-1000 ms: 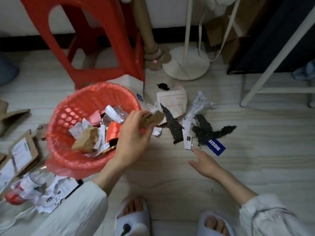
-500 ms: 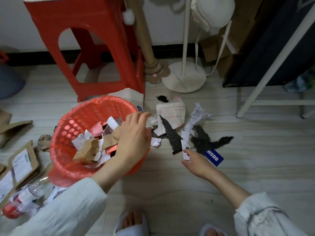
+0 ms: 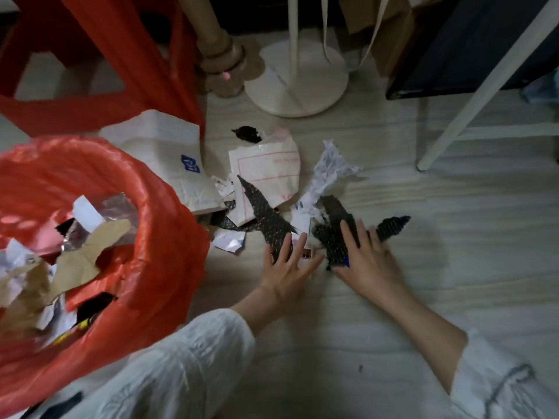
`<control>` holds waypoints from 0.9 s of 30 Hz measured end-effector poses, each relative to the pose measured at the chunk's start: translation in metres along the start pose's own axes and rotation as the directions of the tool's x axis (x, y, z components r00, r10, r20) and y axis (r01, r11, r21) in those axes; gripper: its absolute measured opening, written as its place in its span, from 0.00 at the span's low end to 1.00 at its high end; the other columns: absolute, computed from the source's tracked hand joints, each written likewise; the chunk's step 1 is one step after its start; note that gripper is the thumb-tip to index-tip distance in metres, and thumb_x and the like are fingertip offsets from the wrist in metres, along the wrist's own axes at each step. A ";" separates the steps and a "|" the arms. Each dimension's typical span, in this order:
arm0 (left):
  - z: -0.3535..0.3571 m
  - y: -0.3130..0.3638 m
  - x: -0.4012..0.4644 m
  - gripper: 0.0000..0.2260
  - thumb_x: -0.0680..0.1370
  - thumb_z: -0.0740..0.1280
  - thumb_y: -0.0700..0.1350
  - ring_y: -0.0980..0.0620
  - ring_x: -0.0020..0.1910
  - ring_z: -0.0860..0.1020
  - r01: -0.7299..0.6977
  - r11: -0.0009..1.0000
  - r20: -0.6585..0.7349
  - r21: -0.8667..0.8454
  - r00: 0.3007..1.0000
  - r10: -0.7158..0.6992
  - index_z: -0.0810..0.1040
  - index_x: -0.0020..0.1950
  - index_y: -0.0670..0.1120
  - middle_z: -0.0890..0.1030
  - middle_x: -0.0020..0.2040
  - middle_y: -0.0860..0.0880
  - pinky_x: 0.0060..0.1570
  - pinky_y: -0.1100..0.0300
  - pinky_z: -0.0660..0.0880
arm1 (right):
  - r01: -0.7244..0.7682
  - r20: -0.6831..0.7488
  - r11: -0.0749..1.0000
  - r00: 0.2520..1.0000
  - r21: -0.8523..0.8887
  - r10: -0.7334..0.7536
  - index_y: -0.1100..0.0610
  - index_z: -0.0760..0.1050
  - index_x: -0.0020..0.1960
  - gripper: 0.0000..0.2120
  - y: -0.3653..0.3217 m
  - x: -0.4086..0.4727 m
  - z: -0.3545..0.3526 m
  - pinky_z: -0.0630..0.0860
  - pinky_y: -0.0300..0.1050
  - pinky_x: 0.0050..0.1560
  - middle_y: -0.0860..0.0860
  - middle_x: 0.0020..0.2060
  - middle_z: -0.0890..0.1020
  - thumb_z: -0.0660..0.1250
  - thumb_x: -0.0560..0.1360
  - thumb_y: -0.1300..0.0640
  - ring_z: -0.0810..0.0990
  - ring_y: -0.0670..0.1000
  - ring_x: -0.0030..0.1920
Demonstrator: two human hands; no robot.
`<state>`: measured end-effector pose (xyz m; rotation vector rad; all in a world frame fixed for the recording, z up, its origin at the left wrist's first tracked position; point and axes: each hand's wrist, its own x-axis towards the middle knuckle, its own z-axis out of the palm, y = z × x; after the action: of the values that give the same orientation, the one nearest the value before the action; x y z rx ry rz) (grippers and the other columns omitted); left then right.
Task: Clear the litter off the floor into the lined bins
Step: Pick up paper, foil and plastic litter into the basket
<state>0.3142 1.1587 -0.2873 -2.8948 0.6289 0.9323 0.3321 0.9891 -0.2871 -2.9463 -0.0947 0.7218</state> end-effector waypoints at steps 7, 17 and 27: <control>0.010 -0.033 -0.006 0.25 0.77 0.57 0.44 0.30 0.68 0.63 -0.035 0.999 -0.116 0.025 0.993 0.038 0.58 0.74 0.55 0.57 0.74 0.34 0.57 0.41 0.73 | 0.037 0.085 0.994 0.996 -0.101 -0.028 0.51 0.49 0.76 0.32 0.001 0.006 0.017 0.63 0.57 0.70 0.54 0.77 0.48 0.61 0.78 0.50 0.52 0.59 0.74; 0.055 -0.030 -0.053 0.22 0.66 0.52 0.36 0.46 0.28 0.74 -0.209 0.933 -0.326 0.294 0.896 0.303 0.82 0.47 0.50 0.76 0.33 0.44 0.21 0.60 0.67 | 0.103 -0.040 0.968 0.992 -0.230 -0.116 0.64 0.82 0.47 0.25 0.004 -0.052 0.062 0.79 0.49 0.26 0.63 0.47 0.83 0.78 0.49 0.67 0.82 0.62 0.40; -0.003 -0.018 -0.079 0.15 0.79 0.56 0.39 0.42 0.53 0.77 -0.053 0.992 -0.087 -0.113 0.995 0.043 0.73 0.63 0.50 0.75 0.53 0.44 0.46 0.52 0.73 | -0.033 -0.142 0.924 0.985 0.380 0.094 0.58 0.78 0.60 0.24 0.004 -0.081 0.001 0.72 0.46 0.55 0.57 0.56 0.81 0.58 0.70 0.74 0.77 0.59 0.58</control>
<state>0.2646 1.2035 -0.2421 -3.0481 0.6751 0.8829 0.2599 0.9782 -0.2512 -2.6300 0.1400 0.4480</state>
